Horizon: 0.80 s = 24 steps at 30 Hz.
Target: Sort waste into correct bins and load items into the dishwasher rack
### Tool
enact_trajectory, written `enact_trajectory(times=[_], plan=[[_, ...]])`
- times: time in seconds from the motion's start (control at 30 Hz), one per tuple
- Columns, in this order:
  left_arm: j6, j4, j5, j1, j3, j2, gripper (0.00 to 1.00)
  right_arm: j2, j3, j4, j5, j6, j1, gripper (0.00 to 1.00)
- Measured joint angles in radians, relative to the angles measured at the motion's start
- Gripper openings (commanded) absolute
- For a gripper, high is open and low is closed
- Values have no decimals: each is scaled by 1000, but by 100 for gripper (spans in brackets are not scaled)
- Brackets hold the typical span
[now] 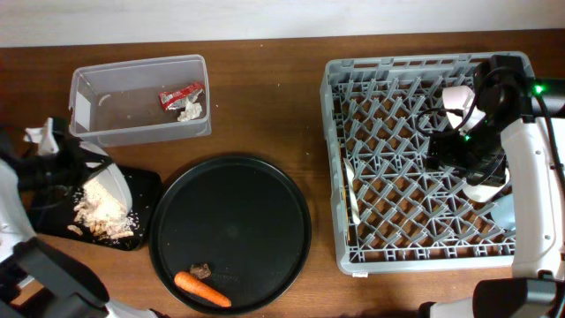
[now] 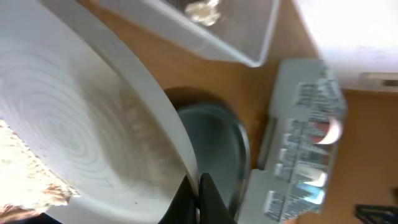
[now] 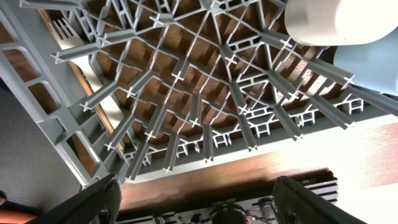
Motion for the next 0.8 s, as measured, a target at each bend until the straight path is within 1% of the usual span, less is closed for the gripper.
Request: enact_trajectory(times=[0.13, 0.17, 0.23, 0.37, 0.5, 0.63, 0.73, 0.8], plan=[[87, -31, 159, 62, 0, 0, 0, 0, 0, 1, 0, 0, 0, 81], [128, -49, 220, 75, 0, 0, 0, 0, 0, 2, 0, -1, 0, 81], [175, -72, 291, 90, 0, 0, 0, 0, 0, 3, 0, 0, 0, 81], [254, -124, 385, 117, 0, 0, 0, 0, 0, 3, 0, 0, 0, 81], [273, -155, 403, 120, 0, 0, 0, 0, 0, 3, 0, -3, 0, 81], [266, -172, 294, 121, 0, 0, 0, 0, 0, 3, 0, -3, 0, 81], [242, -231, 285, 139, 1, 0, 0, 0, 0, 3, 0, -3, 0, 81], [243, -238, 290, 160, 1, 0, 0, 0, 0, 3, 0, -3, 0, 81]])
